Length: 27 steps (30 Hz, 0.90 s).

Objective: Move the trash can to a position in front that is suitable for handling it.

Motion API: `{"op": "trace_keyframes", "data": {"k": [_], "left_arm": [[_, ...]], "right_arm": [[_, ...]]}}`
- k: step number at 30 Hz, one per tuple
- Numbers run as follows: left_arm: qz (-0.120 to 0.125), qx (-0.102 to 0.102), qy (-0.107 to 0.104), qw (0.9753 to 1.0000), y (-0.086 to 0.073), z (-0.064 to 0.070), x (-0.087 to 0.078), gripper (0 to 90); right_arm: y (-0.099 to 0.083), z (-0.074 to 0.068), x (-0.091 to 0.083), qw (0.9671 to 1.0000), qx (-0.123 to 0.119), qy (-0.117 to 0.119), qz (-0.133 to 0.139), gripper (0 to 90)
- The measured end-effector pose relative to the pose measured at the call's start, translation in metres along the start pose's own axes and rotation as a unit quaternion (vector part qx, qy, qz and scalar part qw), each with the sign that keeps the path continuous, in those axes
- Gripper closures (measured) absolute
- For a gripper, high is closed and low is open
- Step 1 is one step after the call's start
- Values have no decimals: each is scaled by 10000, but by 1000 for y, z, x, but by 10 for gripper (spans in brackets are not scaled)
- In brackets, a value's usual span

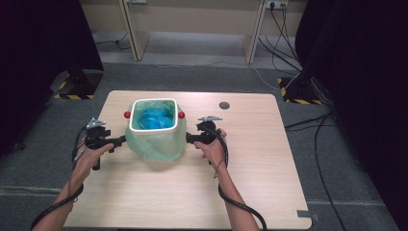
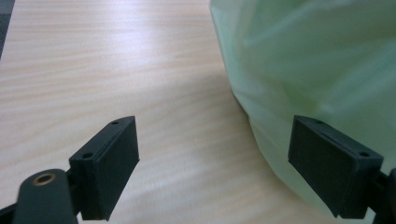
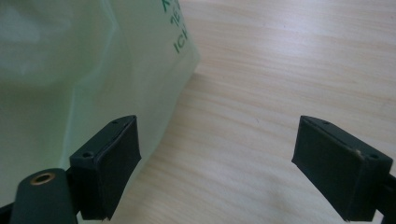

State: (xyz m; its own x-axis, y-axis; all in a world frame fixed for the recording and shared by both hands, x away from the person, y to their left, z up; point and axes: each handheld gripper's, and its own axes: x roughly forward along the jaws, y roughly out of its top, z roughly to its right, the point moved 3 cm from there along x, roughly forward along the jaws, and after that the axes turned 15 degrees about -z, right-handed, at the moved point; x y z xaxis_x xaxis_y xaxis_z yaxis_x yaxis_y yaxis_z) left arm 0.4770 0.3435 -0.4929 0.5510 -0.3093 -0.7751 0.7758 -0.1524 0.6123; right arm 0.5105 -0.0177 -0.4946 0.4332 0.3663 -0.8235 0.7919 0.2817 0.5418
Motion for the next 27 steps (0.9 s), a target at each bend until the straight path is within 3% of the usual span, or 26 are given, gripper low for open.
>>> {"op": "trace_keyframes", "data": {"k": [2,3,4,6,8,11,12,20,27], "left_arm": [[10,-128,-58,9999,6,-1,5,155],[30,-272,-235,9993,8,0,7,154],[29,-266,-343,9991,9,3,9,154],[23,-173,-314,9994,10,8,12,154],[-13,-235,-422,9988,8,11,15,154],[-35,-270,-578,9980,7,14,19,155],[-12,-262,-539,9982,7,15,19,164],[-138,-11,-463,9988,8,30,15,232],[-246,348,-530,9977,7,59,16,242]], "right_arm": [[4,-3,3,10000,52,22,27,155],[5,-4,5,9999,98,15,47,160],[6,-6,7,9999,146,54,51,162],[6,-11,11,9998,145,129,4,162],[7,-15,15,9999,112,123,1,165],[7,-19,19,9994,124,303,70,172],[7,-19,20,9994,112,315,93,182],[0,-13,16,9978,228,601,161,243],[-14,6,1,9982,220,555,105,242]]}}
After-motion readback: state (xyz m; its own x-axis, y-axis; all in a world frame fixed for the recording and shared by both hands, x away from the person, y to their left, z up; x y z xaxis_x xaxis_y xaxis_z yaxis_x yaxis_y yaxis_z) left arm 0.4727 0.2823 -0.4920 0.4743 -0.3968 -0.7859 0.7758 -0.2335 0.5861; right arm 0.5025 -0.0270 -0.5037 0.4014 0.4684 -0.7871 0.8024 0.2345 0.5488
